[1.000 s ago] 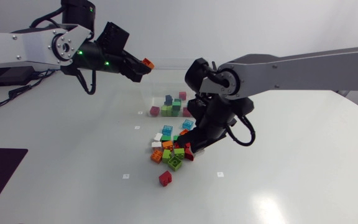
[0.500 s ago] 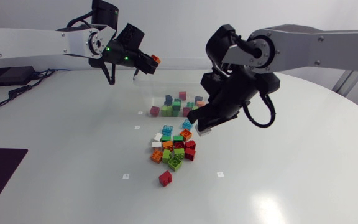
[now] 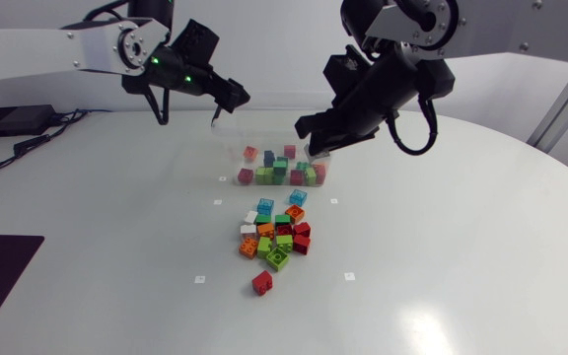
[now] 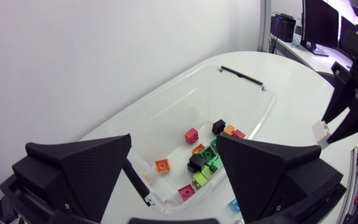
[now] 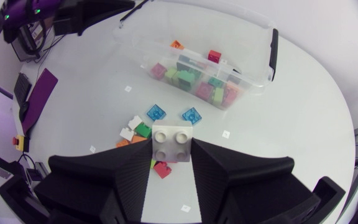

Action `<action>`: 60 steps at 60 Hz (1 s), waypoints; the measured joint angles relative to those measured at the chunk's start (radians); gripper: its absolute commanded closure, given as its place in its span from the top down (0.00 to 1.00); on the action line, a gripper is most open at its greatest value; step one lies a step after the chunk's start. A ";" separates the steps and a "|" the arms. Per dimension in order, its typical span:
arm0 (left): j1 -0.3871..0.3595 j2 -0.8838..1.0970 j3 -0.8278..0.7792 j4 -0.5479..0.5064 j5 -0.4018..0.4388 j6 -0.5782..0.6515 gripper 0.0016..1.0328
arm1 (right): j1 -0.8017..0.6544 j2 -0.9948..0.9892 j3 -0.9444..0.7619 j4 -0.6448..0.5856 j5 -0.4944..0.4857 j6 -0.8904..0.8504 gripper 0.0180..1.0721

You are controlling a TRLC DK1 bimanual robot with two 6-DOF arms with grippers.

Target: Place the duplo bricks in the container

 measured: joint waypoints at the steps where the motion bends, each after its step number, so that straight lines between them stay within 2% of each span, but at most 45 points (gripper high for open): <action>1: 0.000 -0.010 -0.006 0.000 0.000 0.000 0.95 | -0.001 0.003 0.003 0.002 0.000 0.000 0.31; 19: 0.003 -0.287 -0.261 -0.017 0.000 0.102 0.95 | -0.029 0.121 0.130 0.064 0.005 0.000 0.31; 54: -0.004 -0.434 -0.675 -0.041 0.069 0.373 0.95 | -0.047 0.321 0.378 0.132 0.063 0.000 0.32; 60: -0.023 -0.428 -0.719 -0.030 0.072 0.402 0.95 | -0.051 0.367 0.424 0.136 0.076 0.000 0.57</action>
